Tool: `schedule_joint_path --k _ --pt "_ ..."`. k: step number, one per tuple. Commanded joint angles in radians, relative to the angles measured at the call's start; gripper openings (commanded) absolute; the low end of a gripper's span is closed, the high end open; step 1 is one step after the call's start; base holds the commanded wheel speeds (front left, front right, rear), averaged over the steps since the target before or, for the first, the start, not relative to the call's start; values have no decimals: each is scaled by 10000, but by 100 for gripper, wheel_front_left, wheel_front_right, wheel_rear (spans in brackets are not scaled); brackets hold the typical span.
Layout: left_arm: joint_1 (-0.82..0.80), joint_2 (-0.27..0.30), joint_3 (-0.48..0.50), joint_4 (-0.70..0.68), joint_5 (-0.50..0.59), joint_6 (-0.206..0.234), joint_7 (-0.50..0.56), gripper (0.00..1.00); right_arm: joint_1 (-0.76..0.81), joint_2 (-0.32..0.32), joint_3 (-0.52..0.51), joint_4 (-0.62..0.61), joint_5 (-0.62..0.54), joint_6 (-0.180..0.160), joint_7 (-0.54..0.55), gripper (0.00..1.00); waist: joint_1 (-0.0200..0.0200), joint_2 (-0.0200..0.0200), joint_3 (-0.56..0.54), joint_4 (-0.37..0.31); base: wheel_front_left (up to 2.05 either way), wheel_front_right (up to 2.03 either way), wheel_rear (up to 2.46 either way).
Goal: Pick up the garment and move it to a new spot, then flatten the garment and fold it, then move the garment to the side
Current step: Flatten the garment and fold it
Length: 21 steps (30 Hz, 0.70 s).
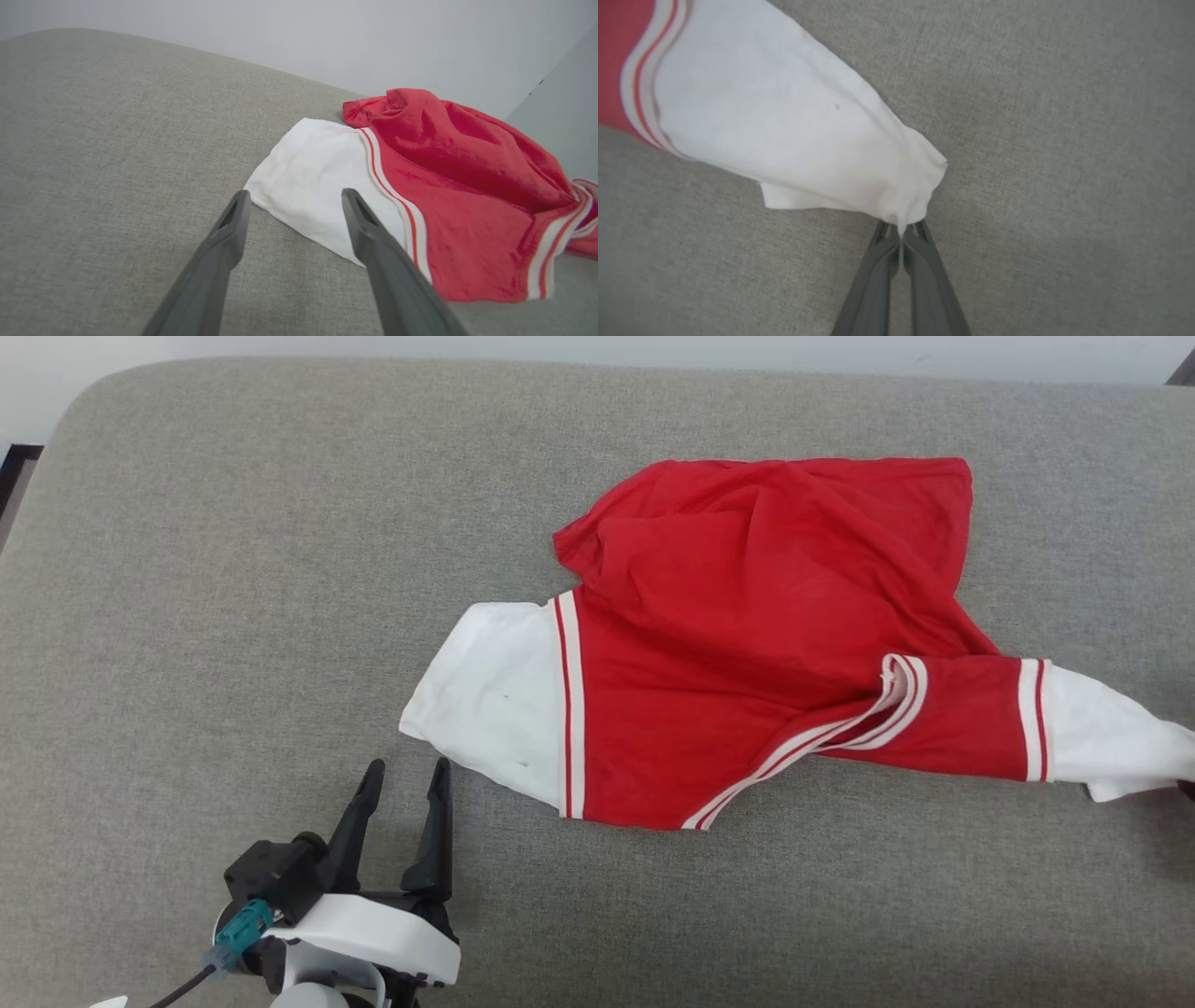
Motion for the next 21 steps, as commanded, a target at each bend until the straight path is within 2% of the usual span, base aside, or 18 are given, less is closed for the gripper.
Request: schedule_joint_path --k 1,6,7,8,9,10,17,21 --pt "-115 68 43 18 -25 -23 -50 100 -31 147 122 303 -355 -3 -266 0 0 0 -10 0 0 0 0" --pt "-49 130 98 24 -64 -23 -50 100 -142 597 398 943 -649 -3 -859 0 0 0 -117 -14 0 0 0" --pt "-25 139 108 18 -66 -23 -50 100 -184 660 413 1043 -699 -3 -1012 4 0 0 -148 -29 0 0 0" --pt "0 155 118 14 -68 -23 -50 100 -222 733 442 1154 -712 -3 -1120 38 0 0 -182 -44 0 0 0" --pt "24 169 132 7 -68 -23 -50 100 -264 789 467 1221 -717 -3 -1239 86 0 0 -207 -65 0 0 0" --pt "44 182 139 0 -62 -23 -50 100 -298 824 463 1305 -684 -3 -1353 100 0 0 -238 -86 0 0 0" --pt "225 443 185 -140 -67 -23 -50 100 -207 582 323 1531 -471 -3 -2197 100 0 0 -424 -255 0 0 0" --pt "310 529 293 -232 -94 -24 -50 100 -157 429 181 1062 -80 -3 -2410 100 0 0 -497 -371 0 0 0"
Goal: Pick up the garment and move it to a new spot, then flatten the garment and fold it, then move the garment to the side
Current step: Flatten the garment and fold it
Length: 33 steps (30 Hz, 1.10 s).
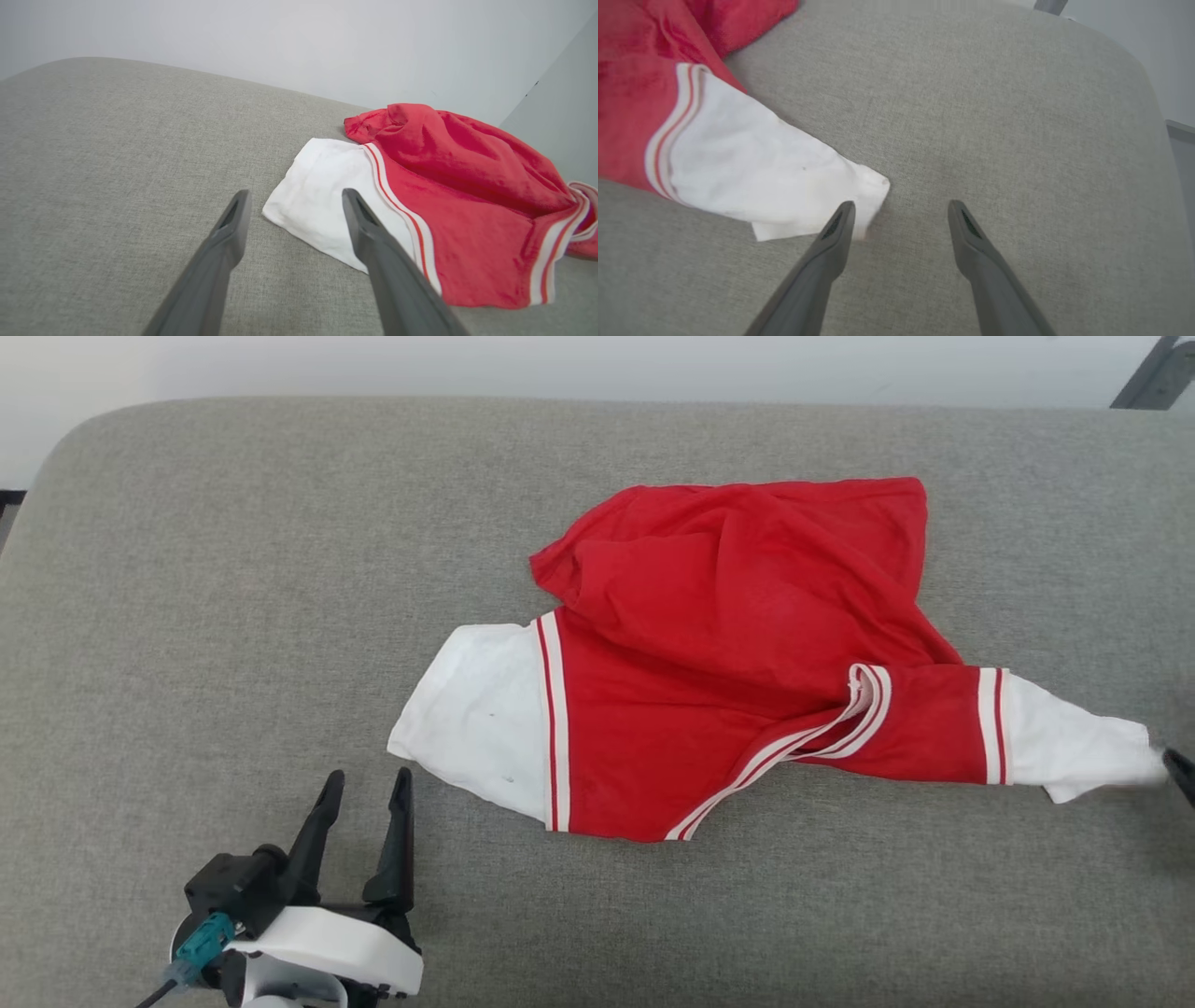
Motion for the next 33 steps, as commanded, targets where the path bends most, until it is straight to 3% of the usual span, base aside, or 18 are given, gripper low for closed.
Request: schedule_joint_path --k 1,7,14,22,28,29,30,33 --pt "66 13 20 -82 -43 -24 -50 100 -12 -131 57 -477 245 -3 75 100 0 -1 -24 -47 0 0 0" --pt "-138 -81 -249 -122 -28 -24 -50 100 -564 -890 543 -2018 669 -3 1041 100 0 -1 131 58 0 0 0" --pt "-473 -292 -627 -12 -206 -24 -50 100 -2083 -1777 1638 -3819 1146 -3 3441 100 0 -1 748 632 0 0 0" --pt "-829 -488 -1039 172 -400 -24 -50 100 -3639 -2320 3143 -4482 1141 -3 5438 100 0 -1 1288 1526 0 0 0" --pt "-871 -584 -1136 248 -494 -24 -50 100 -4367 -2668 4200 -4840 1384 -3 6187 100 0 -1 1359 1820 0 0 0" --pt "-866 -594 -1140 257 -498 -23 -50 100 -4496 -2682 4334 -4863 1408 -3 6201 47 0 -1 1346 1833 0 0 0" --pt "-857 -597 -1122 265 -505 -24 -50 100 -4590 -2683 4453 -4875 1454 -3 6177 4 0 -1 1328 1834 0 0 0" --pt "-805 -613 -1047 288 -507 -23 -50 100 -4875 -2672 4794 -5027 1346 -3 5854 0 0 -1 1237 1757 0 0 0"
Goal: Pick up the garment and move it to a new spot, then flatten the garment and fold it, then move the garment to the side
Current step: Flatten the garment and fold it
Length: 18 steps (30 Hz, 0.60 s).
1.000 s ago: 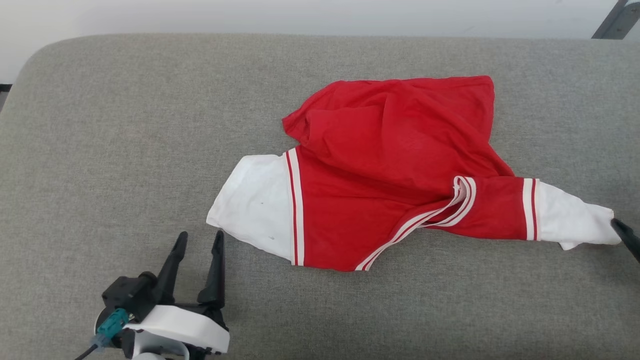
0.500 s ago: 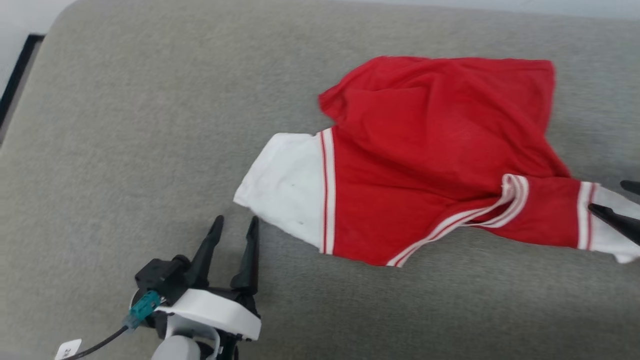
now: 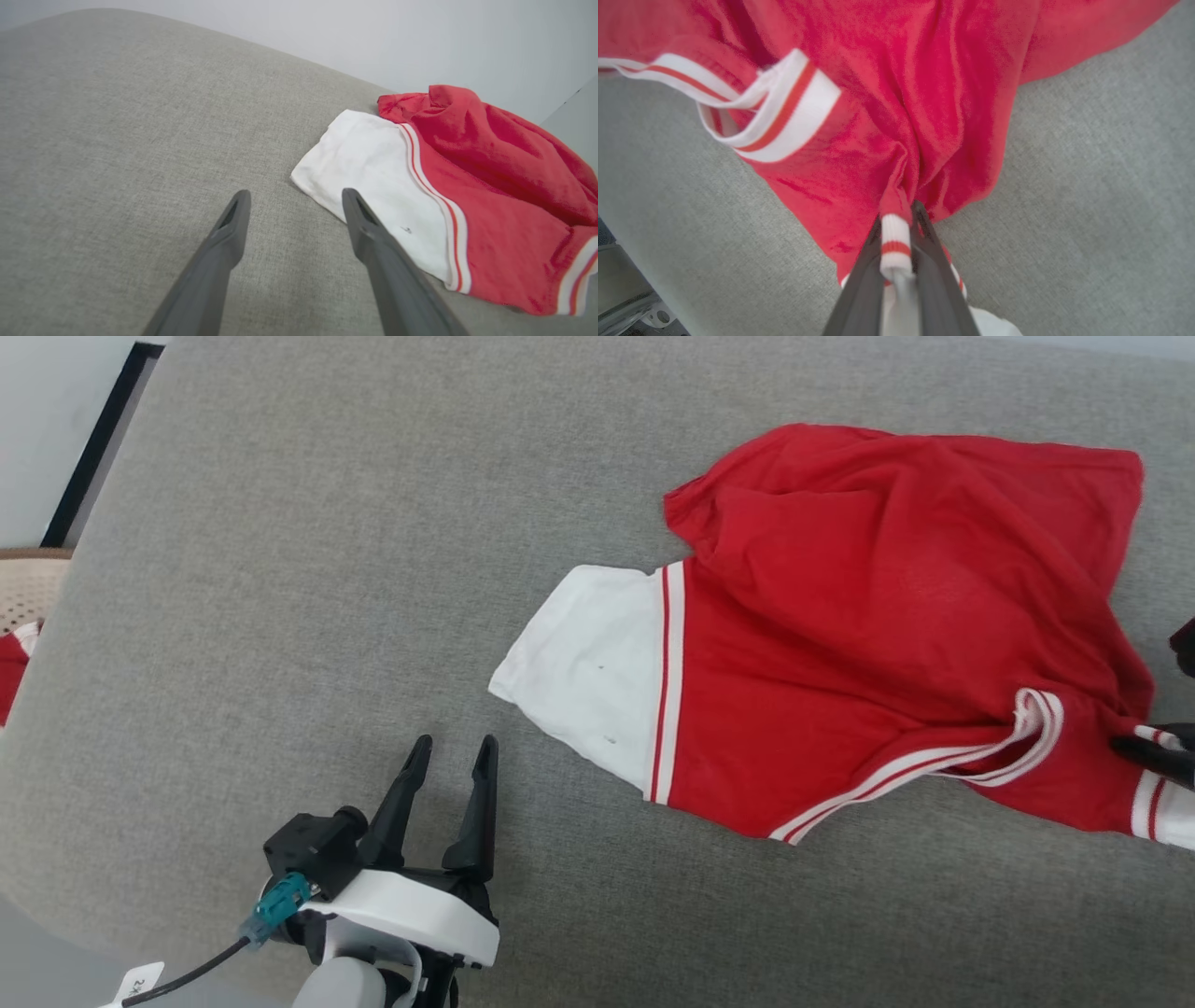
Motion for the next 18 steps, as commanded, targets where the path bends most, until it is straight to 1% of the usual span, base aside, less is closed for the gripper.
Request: schedule_joint_path --k 1,4,7,12,13,15,18 --pt "-16 -22 31 -2 -3 -21 -50 100 -150 -35 140 -136 -91 -3 -206 0 0 0 -80 -91 0 0 0" --pt "51 -14 139 7 72 -21 -50 100 -367 -177 439 -460 -220 -3 -778 0 0 0 -202 -292 0 0 0" --pt "111 64 208 -30 115 -21 -50 100 -401 -466 795 -816 -488 -3 -1304 0 0 0 -309 -536 0 0 0" --pt "122 172 352 -84 172 -22 -50 100 -55 -847 1314 -1339 -1106 -3 -2363 0 0 0 -416 -1009 0 0 0" --pt "122 172 352 -84 172 -22 -50 100 -55 -847 1314 -1339 -1106 -3 -2363 0 0 0 -416 -1009 0 0 0" --pt "135 205 386 -104 201 -22 -50 100 113 -843 1411 -1348 -1471 -3 -2896 0 0 0 -440 -1193 0 0 0" --pt "152 242 439 -136 226 -21 -50 100 413 -635 1534 -1161 -2477 -3 -3870 0 0 0 -461 -1425 0 0 0"
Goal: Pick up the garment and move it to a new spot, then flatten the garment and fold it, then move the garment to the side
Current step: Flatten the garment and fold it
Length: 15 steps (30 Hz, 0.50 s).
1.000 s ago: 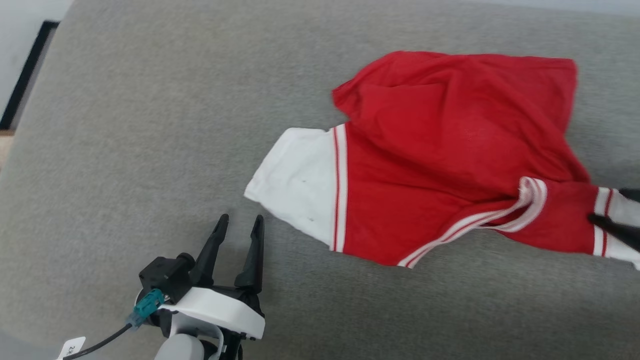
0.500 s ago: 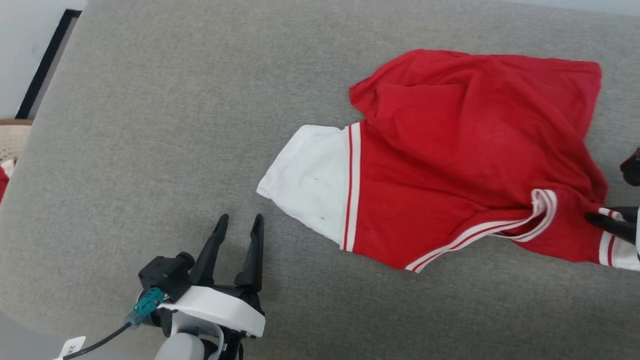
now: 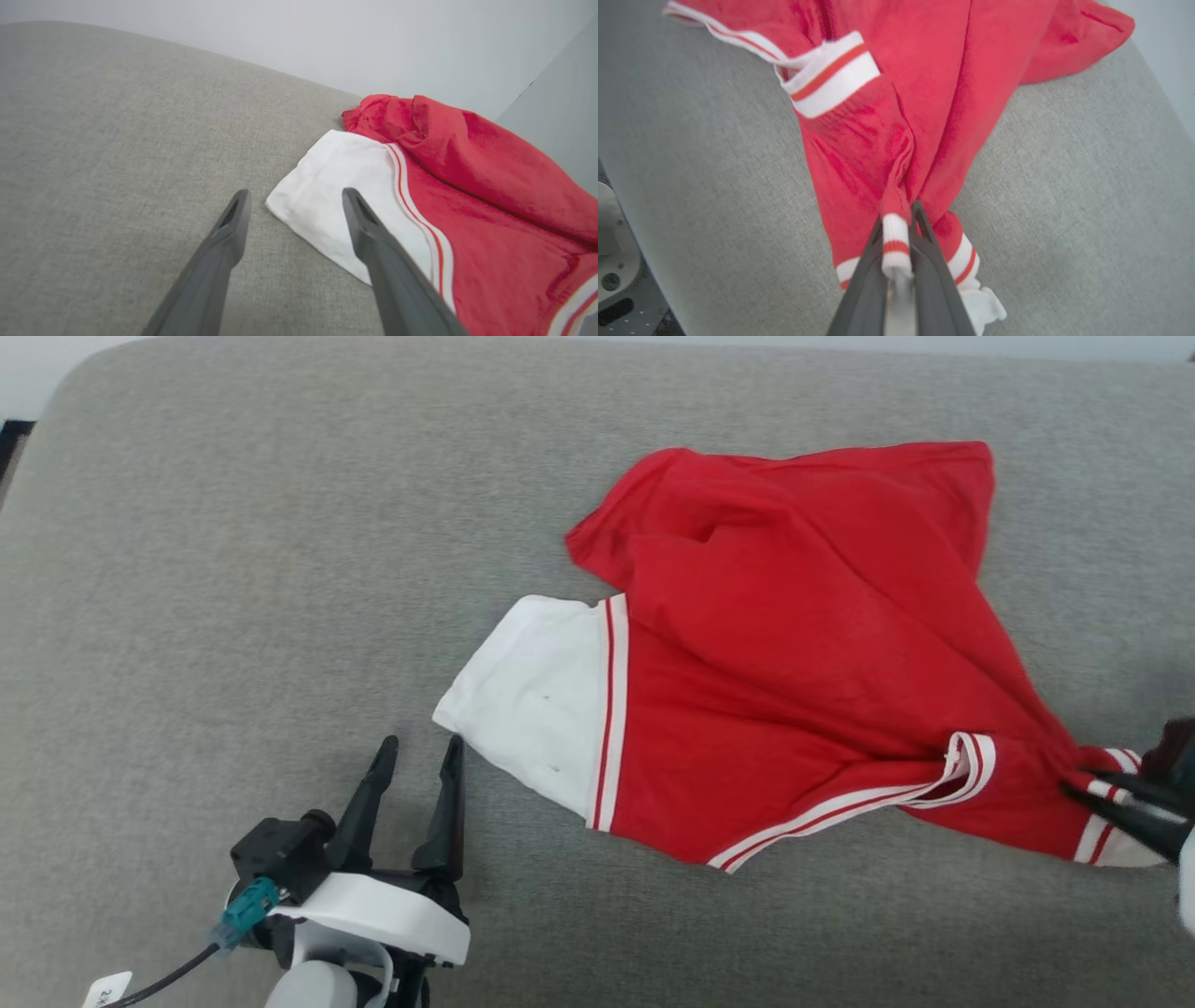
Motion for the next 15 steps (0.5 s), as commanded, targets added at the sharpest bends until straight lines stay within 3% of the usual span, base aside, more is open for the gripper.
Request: schedule_joint_path --k 1,2,3,5,7,8,15 --pt "39 54 54 -33 89 -22 -50 100 156 110 40 75 -157 -3 -122 0 0 0 -16 -114 0 0 0" --pt "68 93 127 -66 97 -21 -50 100 410 442 65 376 -920 -3 -794 20 0 0 -11 -255 0 0 0" --pt "68 93 127 -66 97 -21 -50 100 410 442 65 376 -920 -3 -794 20 0 0 -11 -255 0 0 0" --pt "129 159 184 -89 128 -21 -50 100 861 955 35 989 -1673 -3 -1506 35 0 0 -32 -426 0 0 0" --pt "166 236 233 -107 162 -21 -50 100 1160 1272 -111 1412 -1931 -3 -1788 90 0 0 -47 -543 0 0 0" --pt "177 261 249 -110 174 -21 -50 100 1312 1413 -216 1597 -1979 -3 -1940 100 0 0 -59 -588 0 0 0" --pt "31 730 136 -197 256 -21 -50 100 2380 2051 -1733 2305 -1594 -3 -3260 100 0 0 -172 -919 0 0 0"
